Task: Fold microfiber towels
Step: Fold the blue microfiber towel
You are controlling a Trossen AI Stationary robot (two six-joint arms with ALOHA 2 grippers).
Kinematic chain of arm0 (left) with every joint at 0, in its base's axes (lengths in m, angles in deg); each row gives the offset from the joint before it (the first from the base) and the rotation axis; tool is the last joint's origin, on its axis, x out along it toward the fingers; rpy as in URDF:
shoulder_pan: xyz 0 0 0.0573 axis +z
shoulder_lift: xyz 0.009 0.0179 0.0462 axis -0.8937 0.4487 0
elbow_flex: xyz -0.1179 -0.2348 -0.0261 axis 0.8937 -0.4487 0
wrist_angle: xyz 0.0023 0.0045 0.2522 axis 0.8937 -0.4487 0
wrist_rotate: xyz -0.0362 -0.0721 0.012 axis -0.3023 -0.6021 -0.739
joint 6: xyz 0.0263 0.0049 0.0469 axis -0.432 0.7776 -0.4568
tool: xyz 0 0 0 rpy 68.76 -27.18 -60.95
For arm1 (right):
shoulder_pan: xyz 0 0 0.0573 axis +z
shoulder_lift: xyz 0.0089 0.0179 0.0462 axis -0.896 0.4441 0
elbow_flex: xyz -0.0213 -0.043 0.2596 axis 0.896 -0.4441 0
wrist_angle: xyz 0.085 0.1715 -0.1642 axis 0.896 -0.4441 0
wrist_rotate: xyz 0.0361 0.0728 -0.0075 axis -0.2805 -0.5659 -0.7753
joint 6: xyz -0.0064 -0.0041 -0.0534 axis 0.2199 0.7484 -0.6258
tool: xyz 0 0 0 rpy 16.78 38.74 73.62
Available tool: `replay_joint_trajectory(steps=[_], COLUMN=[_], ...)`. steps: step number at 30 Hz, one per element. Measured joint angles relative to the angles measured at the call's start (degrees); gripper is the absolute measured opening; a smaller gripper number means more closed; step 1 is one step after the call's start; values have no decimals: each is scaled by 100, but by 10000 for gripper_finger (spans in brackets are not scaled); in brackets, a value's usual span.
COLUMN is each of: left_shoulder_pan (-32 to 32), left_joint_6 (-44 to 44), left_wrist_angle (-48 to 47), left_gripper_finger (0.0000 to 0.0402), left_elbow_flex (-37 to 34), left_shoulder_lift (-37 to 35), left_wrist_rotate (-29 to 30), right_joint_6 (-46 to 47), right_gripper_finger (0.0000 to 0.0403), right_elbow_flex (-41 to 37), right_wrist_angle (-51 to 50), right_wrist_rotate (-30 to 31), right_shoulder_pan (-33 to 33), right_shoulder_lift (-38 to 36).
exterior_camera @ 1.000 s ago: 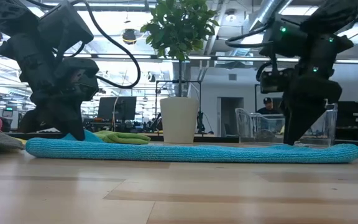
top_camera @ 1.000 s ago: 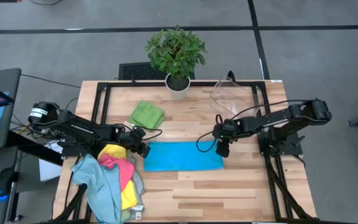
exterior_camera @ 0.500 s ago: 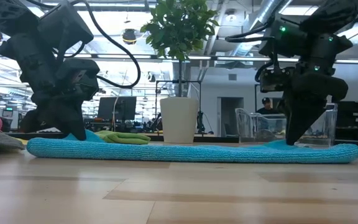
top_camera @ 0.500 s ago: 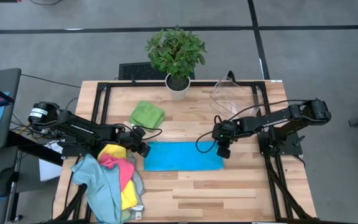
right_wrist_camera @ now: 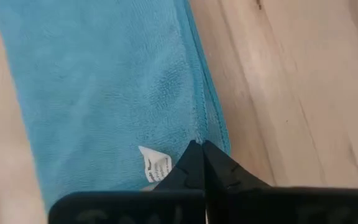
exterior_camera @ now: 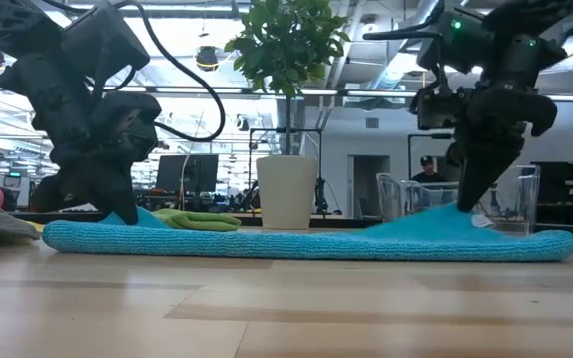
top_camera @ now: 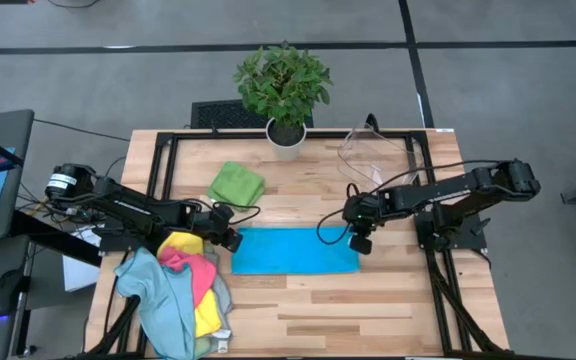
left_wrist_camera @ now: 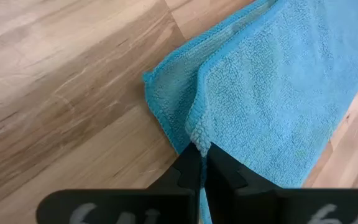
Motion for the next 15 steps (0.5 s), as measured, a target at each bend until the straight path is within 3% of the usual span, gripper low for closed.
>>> replay_joint_trajectory(steps=[15], left_shoulder_pan=[0], left_joint_6=[-64], left_wrist_angle=[229], left_gripper_finger=[0], left_elbow_flex=[121], left_shoulder_lift=[-1], left_wrist_rotate=[-208], right_joint_6=[240], right_gripper_finger=[20], right_elbow_flex=[103], right_wrist_angle=[-424], right_wrist_rotate=[32], right_shoulder_pan=[2], right_shoulder_lift=[-59])
